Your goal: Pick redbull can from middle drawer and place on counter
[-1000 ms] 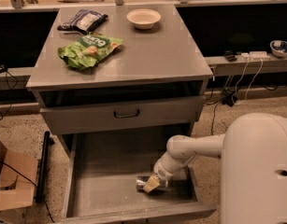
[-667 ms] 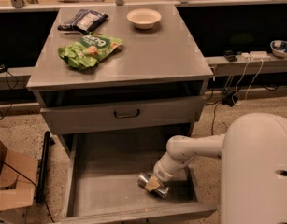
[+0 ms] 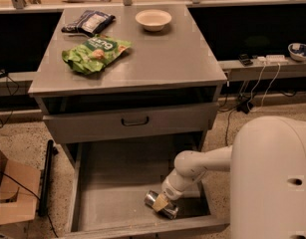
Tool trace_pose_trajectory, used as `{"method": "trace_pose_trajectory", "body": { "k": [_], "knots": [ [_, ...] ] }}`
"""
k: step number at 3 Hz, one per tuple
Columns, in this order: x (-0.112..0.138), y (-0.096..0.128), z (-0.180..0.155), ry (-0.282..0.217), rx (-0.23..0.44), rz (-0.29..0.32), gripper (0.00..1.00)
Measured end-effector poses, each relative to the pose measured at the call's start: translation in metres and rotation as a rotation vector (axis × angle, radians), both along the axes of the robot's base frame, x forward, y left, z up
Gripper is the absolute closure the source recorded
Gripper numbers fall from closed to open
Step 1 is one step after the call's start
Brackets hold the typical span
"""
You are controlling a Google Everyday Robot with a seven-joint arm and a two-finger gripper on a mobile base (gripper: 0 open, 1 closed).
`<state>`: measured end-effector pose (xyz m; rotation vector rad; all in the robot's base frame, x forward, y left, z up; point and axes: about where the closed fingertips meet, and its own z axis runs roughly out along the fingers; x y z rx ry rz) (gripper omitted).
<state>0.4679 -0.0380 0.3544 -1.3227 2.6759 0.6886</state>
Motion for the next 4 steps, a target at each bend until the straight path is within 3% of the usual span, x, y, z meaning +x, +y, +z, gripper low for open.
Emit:
{"method": "trace_pose_trajectory", "body": {
  "k": [1, 2, 3, 4],
  "knots": [
    [0.002, -0.009, 0.043, -0.051, 0.061, 0.002, 1.00],
    [0.009, -0.011, 0.156, -0.165, 0.204, 0.054, 1.00],
    [0.009, -0.043, 0.261, -0.309, 0.295, 0.101, 1.00],
    [0.018, -0.088, 0.392, -0.555, 0.288, 0.182, 1.00]
  ]
}}
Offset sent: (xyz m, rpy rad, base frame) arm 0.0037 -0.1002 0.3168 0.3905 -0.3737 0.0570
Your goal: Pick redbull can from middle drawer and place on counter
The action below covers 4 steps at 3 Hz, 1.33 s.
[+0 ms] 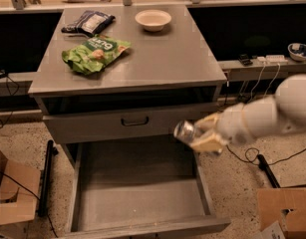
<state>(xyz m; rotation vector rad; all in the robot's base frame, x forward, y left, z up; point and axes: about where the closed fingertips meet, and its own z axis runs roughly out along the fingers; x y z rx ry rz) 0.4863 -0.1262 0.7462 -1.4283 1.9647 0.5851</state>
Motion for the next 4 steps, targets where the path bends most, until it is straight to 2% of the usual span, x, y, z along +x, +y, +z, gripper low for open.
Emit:
{"method": "trace_pose_trajectory", "body": {
  "k": [1, 2, 3, 4],
  "knots": [
    [0.020, -0.015, 0.089, -0.183, -0.049, 0.032, 1.00],
    [0.029, -0.015, 0.106, -0.224, -0.060, 0.033, 1.00],
    [0.042, -0.003, 0.113, -0.269, -0.139, 0.069, 1.00],
    [0.087, 0.018, 0.137, -0.374, -0.249, 0.115, 1.00]
  ]
}}
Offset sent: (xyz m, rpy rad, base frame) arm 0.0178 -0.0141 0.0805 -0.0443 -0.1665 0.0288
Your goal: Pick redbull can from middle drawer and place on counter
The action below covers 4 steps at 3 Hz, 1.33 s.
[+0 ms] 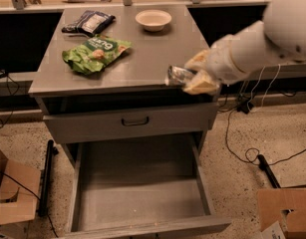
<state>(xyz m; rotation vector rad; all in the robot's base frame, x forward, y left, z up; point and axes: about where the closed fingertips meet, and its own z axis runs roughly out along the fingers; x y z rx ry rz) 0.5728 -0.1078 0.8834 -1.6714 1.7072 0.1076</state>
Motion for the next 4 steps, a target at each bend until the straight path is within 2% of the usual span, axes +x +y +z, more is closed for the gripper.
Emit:
{"method": "trace_pose_trajectory", "body": {
  "k": [1, 2, 3, 4],
  "knots": [
    [0.053, 0.043, 0.021, -0.105, -0.109, 0.097, 1.00],
    [0.095, 0.083, 0.032, -0.149, -0.114, 0.186, 1.00],
    [0.123, 0.110, 0.029, -0.155, -0.069, 0.246, 0.82],
    [0.144, 0.123, 0.009, -0.101, 0.022, 0.264, 0.59]
  ]
}}
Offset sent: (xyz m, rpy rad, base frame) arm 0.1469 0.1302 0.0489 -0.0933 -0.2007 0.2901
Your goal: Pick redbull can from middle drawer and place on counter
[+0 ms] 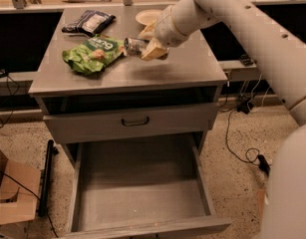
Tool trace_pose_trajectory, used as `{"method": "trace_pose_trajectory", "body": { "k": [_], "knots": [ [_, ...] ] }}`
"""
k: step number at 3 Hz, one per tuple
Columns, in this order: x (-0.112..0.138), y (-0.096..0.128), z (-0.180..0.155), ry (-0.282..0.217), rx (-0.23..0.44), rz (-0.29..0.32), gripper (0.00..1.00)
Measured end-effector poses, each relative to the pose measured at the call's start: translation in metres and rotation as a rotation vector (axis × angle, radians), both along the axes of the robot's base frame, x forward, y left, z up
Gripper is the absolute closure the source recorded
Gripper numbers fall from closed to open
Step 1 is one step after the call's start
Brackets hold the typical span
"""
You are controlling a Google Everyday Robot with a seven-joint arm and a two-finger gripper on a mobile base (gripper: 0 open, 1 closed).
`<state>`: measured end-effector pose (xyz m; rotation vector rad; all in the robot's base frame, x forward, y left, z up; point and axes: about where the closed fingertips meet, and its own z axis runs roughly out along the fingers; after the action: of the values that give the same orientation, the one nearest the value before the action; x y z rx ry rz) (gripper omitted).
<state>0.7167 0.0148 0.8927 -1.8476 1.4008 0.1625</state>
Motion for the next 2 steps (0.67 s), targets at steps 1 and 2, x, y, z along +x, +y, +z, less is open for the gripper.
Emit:
{"method": "trace_pose_trajectory", "body": {
  "k": [1, 2],
  "knots": [
    [0.0048, 0.0001, -0.0052, 0.010, 0.014, -0.002, 0.36],
    [0.0048, 0.0002, -0.0053, 0.010, 0.014, -0.002, 0.12]
  ]
}}
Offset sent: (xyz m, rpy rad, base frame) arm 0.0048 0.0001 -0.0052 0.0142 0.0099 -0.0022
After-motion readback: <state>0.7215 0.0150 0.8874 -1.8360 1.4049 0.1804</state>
